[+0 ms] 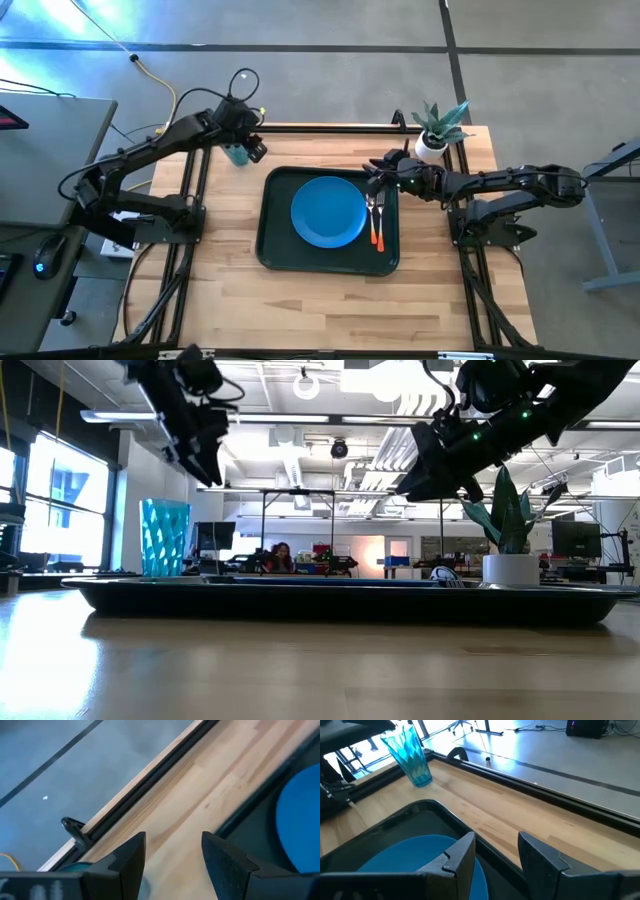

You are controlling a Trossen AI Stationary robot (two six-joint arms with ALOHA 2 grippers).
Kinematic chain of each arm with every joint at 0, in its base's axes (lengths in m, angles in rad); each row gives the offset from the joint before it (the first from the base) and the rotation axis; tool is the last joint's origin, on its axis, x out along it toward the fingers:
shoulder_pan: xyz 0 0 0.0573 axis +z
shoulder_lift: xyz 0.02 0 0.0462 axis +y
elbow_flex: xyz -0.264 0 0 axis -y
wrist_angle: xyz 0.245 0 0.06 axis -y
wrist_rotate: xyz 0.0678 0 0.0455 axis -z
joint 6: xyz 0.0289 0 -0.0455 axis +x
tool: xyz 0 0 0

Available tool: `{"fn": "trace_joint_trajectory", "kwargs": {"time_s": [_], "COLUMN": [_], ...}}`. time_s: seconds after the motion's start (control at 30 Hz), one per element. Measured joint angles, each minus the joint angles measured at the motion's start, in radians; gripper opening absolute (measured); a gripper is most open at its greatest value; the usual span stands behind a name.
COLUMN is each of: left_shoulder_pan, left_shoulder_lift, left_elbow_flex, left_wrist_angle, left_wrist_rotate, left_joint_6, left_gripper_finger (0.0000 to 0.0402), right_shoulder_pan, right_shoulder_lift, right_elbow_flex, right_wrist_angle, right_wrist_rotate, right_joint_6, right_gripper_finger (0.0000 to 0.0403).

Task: Pick and place plate/cup/fork/spoon on tray
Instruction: Put the blue cup on the serving tray to the top left of the blue plate

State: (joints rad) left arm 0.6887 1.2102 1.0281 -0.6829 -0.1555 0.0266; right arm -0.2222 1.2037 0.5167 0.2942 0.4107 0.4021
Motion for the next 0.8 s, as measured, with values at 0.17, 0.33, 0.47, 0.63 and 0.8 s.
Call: {"fn": "trace_joint_trajectory", "kwargs": {"time_s": [0.17, 0.33, 0.47, 0.63, 0.8], "left_shoulder_pan": [-0.024, -0.022, -0.014, -0.013, -0.013], "left_shoulder_lift": [0.0, 0.0, 0.0, 0.0, 0.0], "left_elbow_flex": [0.062, 0.075, 0.075, 0.075, 0.075], "left_wrist_angle": [-0.082, -0.179, -0.235, -0.241, -0.248], "left_wrist_rotate": [-0.012, -0.024, -0.113, -0.139, -0.146], "left_joint_6": [0.027, 0.027, 0.027, 0.027, 0.022], "left_gripper_finger": [0.0184, 0.0184, 0.0184, 0.0184, 0.0184], "right_shoulder_pan": [0.0, 0.0, 0.0, 0.0, 0.0], "right_shoulder_lift": [0.0, 0.0, 0.0, 0.0, 0.0], "right_elbow_flex": [0.0, 0.0, 0.0, 0.0, 0.0], "right_wrist_angle": [0.002, 0.003, 0.003, 0.003, 0.003], "right_wrist_rotate": [0.0, 0.0, -0.001, 0.0, -0.084], "right_joint_6": [0.035, 0.043, 0.046, 0.08, 0.147], "right_gripper_finger": [0.0142, 0.0142, 0.0142, 0.0142, 0.0142]}}
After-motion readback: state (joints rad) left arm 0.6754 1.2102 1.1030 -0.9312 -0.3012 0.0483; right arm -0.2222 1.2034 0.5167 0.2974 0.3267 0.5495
